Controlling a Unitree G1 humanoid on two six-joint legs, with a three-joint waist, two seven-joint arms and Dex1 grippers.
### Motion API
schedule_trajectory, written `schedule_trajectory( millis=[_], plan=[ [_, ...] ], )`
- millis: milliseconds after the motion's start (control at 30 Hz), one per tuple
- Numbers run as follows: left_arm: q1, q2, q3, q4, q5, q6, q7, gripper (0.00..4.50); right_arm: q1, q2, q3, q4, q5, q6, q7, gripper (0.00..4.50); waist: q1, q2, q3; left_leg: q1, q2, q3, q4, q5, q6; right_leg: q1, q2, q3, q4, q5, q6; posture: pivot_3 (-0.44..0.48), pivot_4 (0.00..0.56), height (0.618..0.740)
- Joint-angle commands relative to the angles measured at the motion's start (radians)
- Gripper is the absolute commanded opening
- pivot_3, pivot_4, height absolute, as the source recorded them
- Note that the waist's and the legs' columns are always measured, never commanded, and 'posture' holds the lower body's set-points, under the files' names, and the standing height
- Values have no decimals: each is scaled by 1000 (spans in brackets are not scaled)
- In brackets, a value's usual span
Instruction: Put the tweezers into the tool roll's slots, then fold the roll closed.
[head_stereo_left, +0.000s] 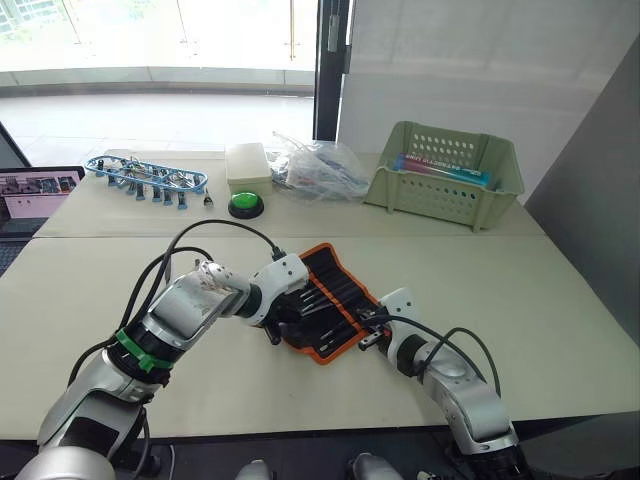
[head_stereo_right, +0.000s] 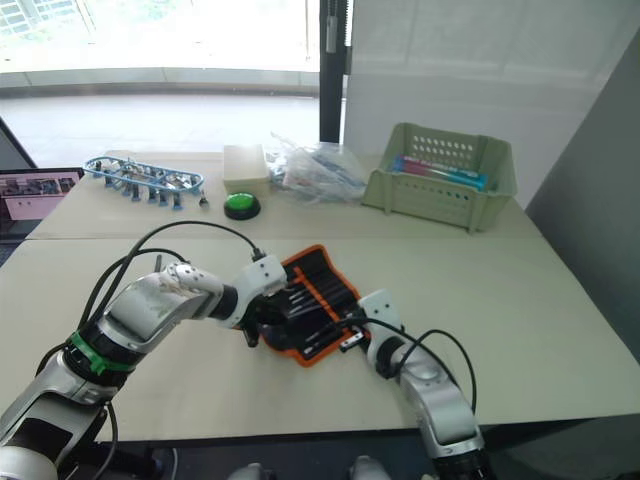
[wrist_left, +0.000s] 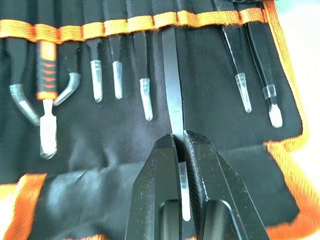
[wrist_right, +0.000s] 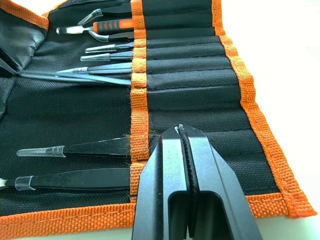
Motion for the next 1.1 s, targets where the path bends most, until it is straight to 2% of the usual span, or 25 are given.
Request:
schedule_trajectory(
  millis=[33,500,667,800,833,967,1100],
  plan=[
    [-35,-29,-7,36,29,-37,0,35,26,-5,9,30,0,48,-1,0,0,0,0,0,0,0,0,0,0,0,0,0,0,0,0,0,150,740],
    [-112,-254,-16,319,140,-245,16,35,30,-5,16,21,0,56,-1,0,16,0,0,0,-1,0,2,0,0,1,0,0,1,1,-1,0,150,740],
    [-113,-280,-19,381,184,-309,9,35,28,-3,19,23,0,56,0,0,20,0,0,0,-1,-1,3,0,0,2,0,0,1,1,0,0,150,740],
    [-93,-264,-8,354,195,-316,-10,35,28,-4,18,25,-1,54,0,0,19,0,0,0,-3,-2,5,1,2,3,0,2,1,2,3,0,150,740],
    [-91,-260,-1,342,192,-314,-14,794,29,-4,18,25,-1,53,0,0,18,1,0,0,-3,-3,5,1,2,3,0,2,1,2,3,0,150,740],
    [-80,-213,39,234,162,-276,-48,2077,30,-4,19,25,-3,52,-2,0,14,1,0,-1,-3,-3,4,1,2,2,1,2,1,2,3,0,150,740],
    [-28,-105,151,13,66,-196,-107,3342,24,-6,17,30,-5,52,-1,0,4,1,0,-3,-2,-4,3,1,2,-1,2,3,1,3,1,0,150,740]
  ],
)
